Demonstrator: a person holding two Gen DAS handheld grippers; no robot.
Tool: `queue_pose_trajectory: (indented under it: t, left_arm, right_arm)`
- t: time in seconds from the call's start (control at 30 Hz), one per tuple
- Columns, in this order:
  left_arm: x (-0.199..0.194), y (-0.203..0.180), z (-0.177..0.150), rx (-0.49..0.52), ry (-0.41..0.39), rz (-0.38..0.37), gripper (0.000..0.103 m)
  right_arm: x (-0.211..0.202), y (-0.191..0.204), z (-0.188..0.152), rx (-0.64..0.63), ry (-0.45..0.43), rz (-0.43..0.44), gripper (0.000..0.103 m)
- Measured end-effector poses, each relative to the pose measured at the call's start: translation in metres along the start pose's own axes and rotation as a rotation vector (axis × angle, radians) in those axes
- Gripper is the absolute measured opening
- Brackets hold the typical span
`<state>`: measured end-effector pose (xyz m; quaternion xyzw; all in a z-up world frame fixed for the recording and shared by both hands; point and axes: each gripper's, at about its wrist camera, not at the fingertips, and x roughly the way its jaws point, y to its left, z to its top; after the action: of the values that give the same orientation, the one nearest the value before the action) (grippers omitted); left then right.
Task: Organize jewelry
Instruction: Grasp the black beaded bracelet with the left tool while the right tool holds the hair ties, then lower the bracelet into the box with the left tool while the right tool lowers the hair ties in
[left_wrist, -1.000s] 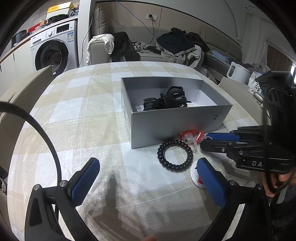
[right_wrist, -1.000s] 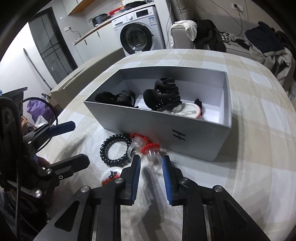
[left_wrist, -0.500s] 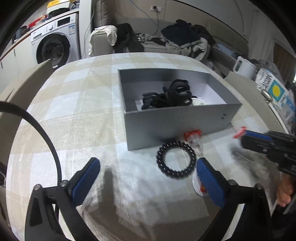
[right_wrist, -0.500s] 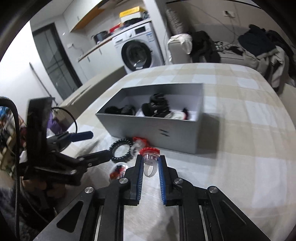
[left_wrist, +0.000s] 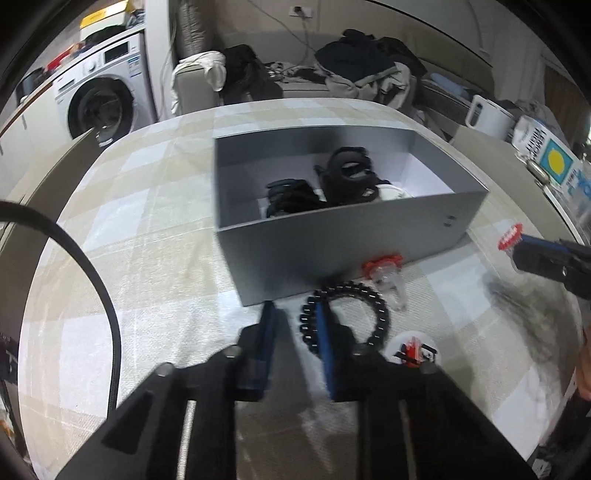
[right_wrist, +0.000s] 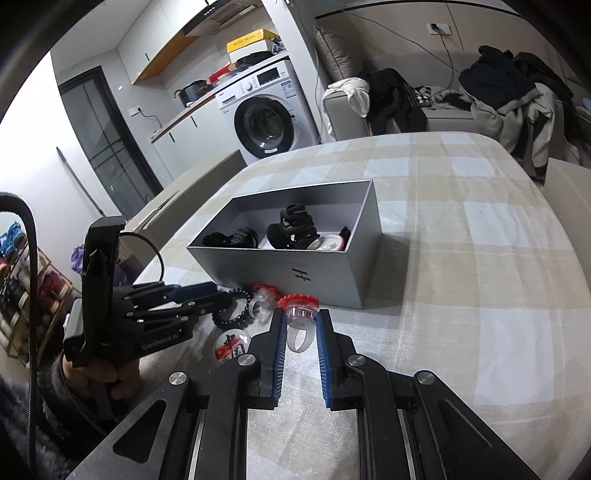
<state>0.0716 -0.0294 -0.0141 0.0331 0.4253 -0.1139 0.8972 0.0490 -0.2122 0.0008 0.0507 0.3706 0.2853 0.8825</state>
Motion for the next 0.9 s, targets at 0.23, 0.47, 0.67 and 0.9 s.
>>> queue_pose_trajectory:
  t: [0.23,0.47,0.67,0.9]
  left_arm:
    - [-0.013,-0.002,-0.003,0.035,-0.036,-0.034,0.005]
    - [-0.055,0.005,-0.001,0.036,-0.184,-0.049,0.005]
    - [-0.065,0.011,0.018,-0.002,-0.277,-0.014,0.005]
    - [-0.049,0.015,0.043,-0.027,-0.3,-0.032,0.005]
  right_arm:
    - [0.003,0.002,0.001,0.001,0.002,0.0,0.015]
    - [0.002,0.017,0.011,-0.022,-0.027,0.021,0.015]
    - [-0.006,0.023,0.028,-0.033,-0.078,0.021,0.015]
    - [0.002,0.006,0.047,0.039,-0.103,0.015,0.015]
